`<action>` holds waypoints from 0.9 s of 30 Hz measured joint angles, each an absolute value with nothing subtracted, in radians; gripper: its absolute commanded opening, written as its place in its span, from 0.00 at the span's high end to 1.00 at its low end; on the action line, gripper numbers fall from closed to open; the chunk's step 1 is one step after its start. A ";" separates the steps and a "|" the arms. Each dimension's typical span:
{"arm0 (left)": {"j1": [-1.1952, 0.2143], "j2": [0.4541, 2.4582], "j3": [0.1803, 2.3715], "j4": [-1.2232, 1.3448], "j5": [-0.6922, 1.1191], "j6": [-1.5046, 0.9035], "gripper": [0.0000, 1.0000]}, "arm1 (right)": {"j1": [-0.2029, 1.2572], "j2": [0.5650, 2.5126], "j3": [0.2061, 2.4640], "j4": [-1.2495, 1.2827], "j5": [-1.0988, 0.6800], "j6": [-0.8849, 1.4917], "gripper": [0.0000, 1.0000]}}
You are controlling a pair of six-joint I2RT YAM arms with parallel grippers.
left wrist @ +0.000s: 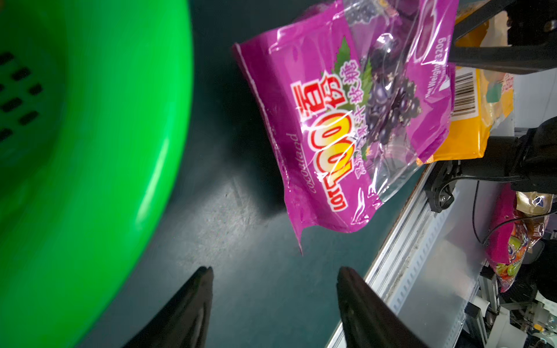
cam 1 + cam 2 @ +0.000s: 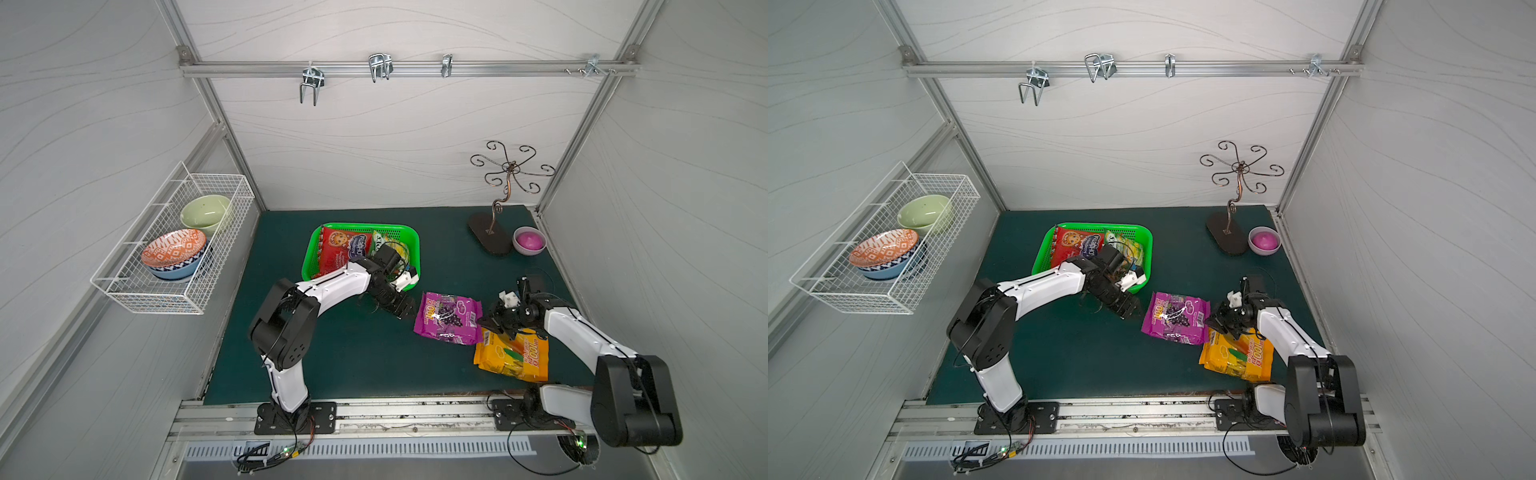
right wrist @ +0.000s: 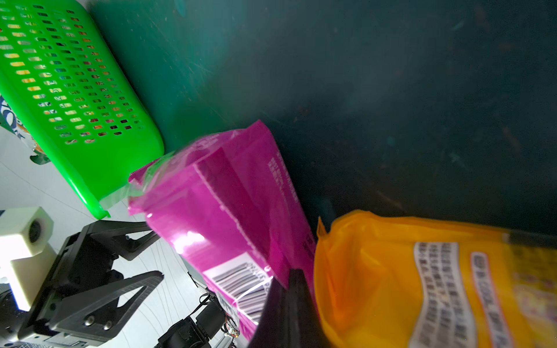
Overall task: Put the candies in the basket
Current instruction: Move the candy to the center of the board, then pick up the candy at the center of the board.
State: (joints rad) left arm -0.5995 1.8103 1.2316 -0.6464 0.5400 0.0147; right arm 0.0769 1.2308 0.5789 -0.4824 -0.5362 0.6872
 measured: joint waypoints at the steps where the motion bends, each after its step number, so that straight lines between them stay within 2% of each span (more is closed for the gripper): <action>1: -0.603 1.821 1.232 -0.641 0.538 0.009 0.34 | 0.077 1.231 0.579 -0.482 -0.536 0.687 1.00; 5: -0.605 1.872 1.232 -0.599 0.537 -0.002 0.36 | 0.077 1.231 0.579 -0.482 -0.536 0.684 1.00; 8: -0.605 1.889 1.248 -0.582 0.537 -0.004 0.40 | 0.077 1.231 0.579 -0.482 -0.536 0.683 1.00; 17: -0.620 1.931 1.301 -0.559 0.538 -0.005 0.43 | 0.077 1.231 0.579 -0.483 -0.536 0.680 1.00; 22: -0.652 1.946 1.319 -0.560 0.534 -0.002 0.51 | 0.077 1.231 0.579 -0.483 -0.536 0.680 1.00; 27: -0.662 1.990 1.348 -0.560 0.537 0.009 0.67 | 0.077 1.231 0.579 -0.482 -0.537 0.679 1.00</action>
State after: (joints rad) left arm -0.6617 1.9903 1.3483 -0.5598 0.5373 0.0093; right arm 0.0769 1.2308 0.5785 -0.4824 -0.5369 0.6792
